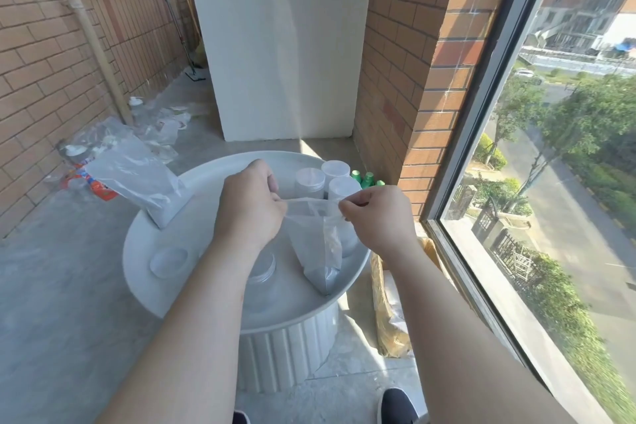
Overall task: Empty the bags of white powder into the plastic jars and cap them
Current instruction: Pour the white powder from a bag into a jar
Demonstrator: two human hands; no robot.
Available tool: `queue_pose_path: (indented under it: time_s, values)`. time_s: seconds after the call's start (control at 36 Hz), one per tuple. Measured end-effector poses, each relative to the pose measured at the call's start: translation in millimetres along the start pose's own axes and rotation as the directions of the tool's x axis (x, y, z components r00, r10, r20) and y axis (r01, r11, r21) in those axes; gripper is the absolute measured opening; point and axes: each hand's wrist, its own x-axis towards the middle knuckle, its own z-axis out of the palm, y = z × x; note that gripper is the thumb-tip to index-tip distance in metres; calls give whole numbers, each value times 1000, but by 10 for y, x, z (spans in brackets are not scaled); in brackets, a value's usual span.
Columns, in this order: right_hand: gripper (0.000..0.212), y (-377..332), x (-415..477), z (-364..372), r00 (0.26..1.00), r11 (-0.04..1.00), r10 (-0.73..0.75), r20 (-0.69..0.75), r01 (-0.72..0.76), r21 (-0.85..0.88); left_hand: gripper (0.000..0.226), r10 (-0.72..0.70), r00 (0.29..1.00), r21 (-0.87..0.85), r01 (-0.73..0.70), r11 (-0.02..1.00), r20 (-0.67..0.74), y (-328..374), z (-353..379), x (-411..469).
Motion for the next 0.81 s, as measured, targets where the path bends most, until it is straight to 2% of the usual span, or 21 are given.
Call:
queue_pose_path:
  time_s: [0.14, 0.25, 0.39, 0.5, 0.69, 0.81]
  values:
    - [23, -6, -2, 1, 998, 992, -58, -19, 55, -115, 16, 112, 993, 139, -118, 983, 47, -11, -43, -5]
    - [25, -28, -30, 1, 998, 990, -66, -11, 65, -122, 11, 215, 972, 262, -232, 937, 94, 105, -95, -78]
    - [24, -52, -35, -13, 998, 993, -60, -4, 59, -103, 14, 361, 872, 119, -418, 901, 331, 319, -181, -159]
    - [25, -46, -16, -20, 999, 996, -36, 8, 36, -83, 29, 311, 826, 140, -418, 897, 471, 385, -160, -221]
    - [23, -45, -33, -31, 999, 998, -43, 27, 45, -54, 16, 278, 871, 159, -367, 917, 406, 329, -64, -265]
    - [19, -88, -50, -55, 999, 999, -18, 27, 17, 45, 13, 267, 884, 156, -346, 925, 383, 309, -45, -251]
